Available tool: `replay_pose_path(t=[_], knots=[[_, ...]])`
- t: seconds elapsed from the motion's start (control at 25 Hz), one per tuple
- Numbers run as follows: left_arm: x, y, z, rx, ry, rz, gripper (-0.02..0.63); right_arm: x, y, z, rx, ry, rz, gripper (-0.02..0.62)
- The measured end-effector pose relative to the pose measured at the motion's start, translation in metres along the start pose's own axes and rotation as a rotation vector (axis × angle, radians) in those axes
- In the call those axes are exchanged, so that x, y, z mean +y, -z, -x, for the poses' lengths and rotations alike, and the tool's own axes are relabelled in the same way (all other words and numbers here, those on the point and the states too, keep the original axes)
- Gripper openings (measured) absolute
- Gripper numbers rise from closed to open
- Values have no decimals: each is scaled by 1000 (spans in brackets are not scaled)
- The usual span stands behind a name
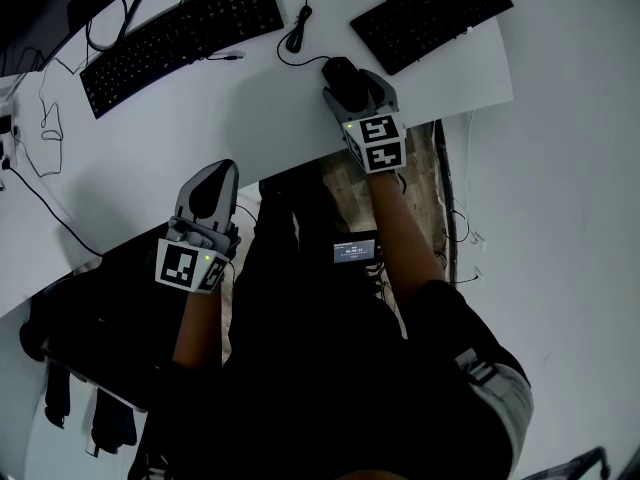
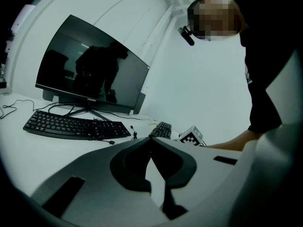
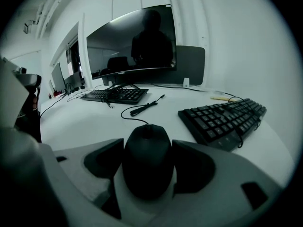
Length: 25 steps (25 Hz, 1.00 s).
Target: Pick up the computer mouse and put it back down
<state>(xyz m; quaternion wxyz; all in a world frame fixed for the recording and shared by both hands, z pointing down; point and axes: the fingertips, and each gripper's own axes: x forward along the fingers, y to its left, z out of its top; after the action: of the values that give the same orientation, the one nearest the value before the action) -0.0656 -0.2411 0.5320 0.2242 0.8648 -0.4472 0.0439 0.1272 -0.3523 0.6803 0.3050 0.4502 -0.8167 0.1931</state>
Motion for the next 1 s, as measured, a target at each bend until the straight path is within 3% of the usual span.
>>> replay_pose_path(t=[0.28, 0.48, 0.72, 0.88, 1.0], knots=[[-13, -18, 20, -54, 18, -3, -5, 11, -33, 47, -178, 17, -33, 314], [-25, -59, 50, -148, 28, -44, -5, 38, -95, 124, -406, 3, -8, 302], [-46, -121, 93, -279, 59, -120, -5, 82, -178, 236, -657, -11, 69, 87], [-65, -143, 140, -355, 60, -164, -6, 123, -194, 307, -762, -42, 99, 3], [-69, -154, 167, -402, 39, -183, -6, 146, -193, 345, -800, -36, 112, 3]])
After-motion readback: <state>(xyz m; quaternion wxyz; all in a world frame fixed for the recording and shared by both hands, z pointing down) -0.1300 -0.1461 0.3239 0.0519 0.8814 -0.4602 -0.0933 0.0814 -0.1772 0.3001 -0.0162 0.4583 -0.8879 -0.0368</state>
